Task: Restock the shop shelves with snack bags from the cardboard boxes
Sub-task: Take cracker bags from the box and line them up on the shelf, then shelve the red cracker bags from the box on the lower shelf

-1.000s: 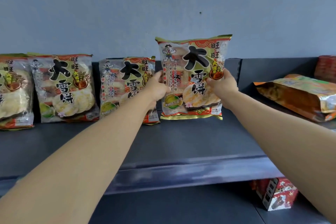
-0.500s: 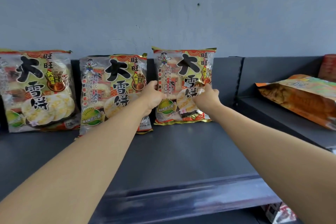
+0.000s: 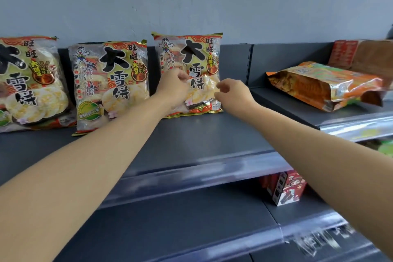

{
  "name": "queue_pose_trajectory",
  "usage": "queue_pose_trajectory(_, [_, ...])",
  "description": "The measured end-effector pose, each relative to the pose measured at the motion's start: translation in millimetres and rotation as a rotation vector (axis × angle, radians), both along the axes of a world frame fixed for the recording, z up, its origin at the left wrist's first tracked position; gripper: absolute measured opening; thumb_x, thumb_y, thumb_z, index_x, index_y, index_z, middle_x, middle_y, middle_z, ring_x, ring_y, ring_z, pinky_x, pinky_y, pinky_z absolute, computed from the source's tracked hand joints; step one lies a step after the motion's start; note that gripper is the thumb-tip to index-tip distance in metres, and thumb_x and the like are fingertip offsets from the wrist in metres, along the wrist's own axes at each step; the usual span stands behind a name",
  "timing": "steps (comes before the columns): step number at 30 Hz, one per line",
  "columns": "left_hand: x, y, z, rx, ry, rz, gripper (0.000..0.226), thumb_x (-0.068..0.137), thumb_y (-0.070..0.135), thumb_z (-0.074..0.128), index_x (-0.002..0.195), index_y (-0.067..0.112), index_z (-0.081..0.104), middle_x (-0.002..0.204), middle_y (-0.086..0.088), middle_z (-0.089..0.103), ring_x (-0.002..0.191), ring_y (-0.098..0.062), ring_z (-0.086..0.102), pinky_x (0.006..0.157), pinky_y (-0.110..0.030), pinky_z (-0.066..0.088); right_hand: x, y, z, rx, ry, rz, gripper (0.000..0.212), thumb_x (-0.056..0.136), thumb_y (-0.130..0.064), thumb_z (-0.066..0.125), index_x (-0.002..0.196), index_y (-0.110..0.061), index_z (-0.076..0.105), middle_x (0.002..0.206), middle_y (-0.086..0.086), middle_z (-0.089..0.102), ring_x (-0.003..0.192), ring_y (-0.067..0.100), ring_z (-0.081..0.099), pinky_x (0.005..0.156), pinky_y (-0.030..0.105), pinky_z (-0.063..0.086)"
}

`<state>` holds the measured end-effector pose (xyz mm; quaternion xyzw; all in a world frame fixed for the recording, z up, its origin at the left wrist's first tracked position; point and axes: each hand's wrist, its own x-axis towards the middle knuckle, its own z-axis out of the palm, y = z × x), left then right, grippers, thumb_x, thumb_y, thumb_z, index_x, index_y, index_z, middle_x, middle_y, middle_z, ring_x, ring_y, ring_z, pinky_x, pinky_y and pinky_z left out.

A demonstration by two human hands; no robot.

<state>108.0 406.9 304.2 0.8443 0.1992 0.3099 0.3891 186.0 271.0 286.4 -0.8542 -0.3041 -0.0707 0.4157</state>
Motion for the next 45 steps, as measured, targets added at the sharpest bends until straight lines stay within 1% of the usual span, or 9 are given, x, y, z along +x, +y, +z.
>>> queue_pose_trajectory(4, [-27.9, -70.2, -7.5, -0.022, -0.025, -0.193, 0.027, 0.087, -0.002, 0.055, 0.111, 0.009, 0.062, 0.109, -0.012, 0.062, 0.103, -0.026, 0.061, 0.096, -0.041, 0.052, -30.5, -63.5, -6.3, -0.016, -0.064, -0.019, 0.033, 0.088, -0.015, 0.057, 0.12, -0.009, 0.063, 0.119, 0.007, 0.065, 0.111, 0.023, 0.059, 0.092, 0.027, 0.044])
queue_pose_trajectory(9, [-51.8, -170.0, -42.2, -0.056, 0.056, -0.45, 0.023, 0.085, -0.004, 0.056, 0.103, 0.01, 0.06, 0.09, -0.004, 0.059, 0.079, -0.017, 0.057, 0.072, -0.028, 0.054, -62.9, -171.9, -36.3, -0.036, -0.066, -0.074, 0.029, 0.087, -0.014, 0.058, 0.115, -0.01, 0.065, 0.11, 0.005, 0.067, 0.1, 0.016, 0.059, 0.092, 0.028, 0.046])
queue_pose_trajectory(17, [-48.8, -313.5, -174.9, -0.331, 0.539, -0.652, 0.019, 0.089, -0.005, 0.053, 0.106, 0.001, 0.057, 0.089, -0.013, 0.056, 0.08, -0.023, 0.053, 0.073, -0.033, 0.049, -85.0, -322.6, -161.4, -0.334, 0.331, -0.264, 0.026, 0.089, -0.014, 0.06, 0.112, -0.005, 0.067, 0.113, 0.012, 0.068, 0.105, 0.026, 0.061, 0.084, 0.03, 0.046])
queue_pose_trajectory(24, [-51.1, -363.5, -285.1, -0.452, 0.922, -0.554, 0.014, 0.09, 0.002, 0.055, 0.082, 0.012, 0.05, 0.09, -0.014, 0.05, 0.075, -0.023, 0.049, 0.066, -0.031, 0.043, -83.3, -381.0, -260.5, -0.737, 0.642, -0.206, 0.034, 0.096, -0.02, 0.049, 0.115, 0.005, 0.063, 0.108, 0.017, 0.062, 0.1, 0.027, 0.058, 0.086, 0.032, 0.047])
queue_pose_trajectory(30, [-48.0, -386.7, -351.9, -0.521, 1.075, -0.424, 0.002, 0.091, 0.007, 0.057, 0.092, 0.006, 0.056, 0.08, -0.007, 0.049, 0.071, -0.02, 0.05, 0.062, -0.029, 0.046, -65.5, -409.3, -340.2, -0.718, 0.829, -0.261, 0.036, 0.092, -0.023, 0.056, 0.111, 0.006, 0.065, 0.094, 0.013, 0.06, 0.084, 0.023, 0.054, 0.076, 0.032, 0.045])
queue_pose_trajectory(35, [-43.6, -406.1, -397.2, -0.631, 1.091, -0.277, 0.047, 0.088, 0.011, 0.062, 0.129, -0.004, 0.045, 0.098, -0.011, 0.056, 0.079, -0.017, 0.048, 0.074, -0.03, 0.049, -56.6, -425.1, -385.7, -0.611, 1.007, -0.343, 0.048, 0.095, -0.035, 0.053, 0.126, 0.002, 0.053, 0.102, 0.014, 0.062, 0.076, 0.021, 0.054, 0.065, 0.028, 0.041])
queue_pose_trajectory(38, [-38.7, -416.5, -412.3, -0.736, 1.059, -0.159, 0.059, 0.09, 0.008, 0.062, 0.14, -0.002, 0.032, 0.103, -0.011, 0.053, 0.078, -0.016, 0.051, 0.071, -0.029, 0.049, -50.9, -433.9, -406.7, -0.538, 1.144, -0.425, 0.059, 0.096, -0.045, 0.046, 0.134, 0.001, 0.047, 0.12, 0.015, 0.062, 0.099, 0.029, 0.06, 0.081, 0.031, 0.044])
queue_pose_trajectory(42, [-33.1, -425.9, -421.1, -0.775, 1.04, -0.005, 0.089, 0.081, 0.014, 0.073, 0.149, 0.002, 0.017, 0.141, -0.015, 0.041, 0.123, -0.03, 0.05, 0.099, -0.039, 0.049, -40.9, -436.6, -426.9, -0.43, 1.273, -0.48, 0.067, 0.092, -0.055, 0.046, 0.132, -0.001, 0.048, 0.117, 0.014, 0.064, 0.106, 0.03, 0.062, 0.095, 0.036, 0.047])
queue_pose_trajectory(45, [-34.5, -426.4, -428.1, -0.774, 1.077, 0.017, 0.081, 0.078, 0.023, 0.076, 0.143, 0.002, 0.032, 0.139, -0.013, 0.045, 0.122, -0.029, 0.051, 0.094, -0.031, 0.046, -37.6, -431.3, -433.9, -0.401, 1.316, -0.471, 0.072, 0.088, -0.06, 0.049, 0.133, -0.004, 0.048, 0.118, 0.014, 0.064, 0.106, 0.031, 0.063, 0.1, 0.041, 0.047])
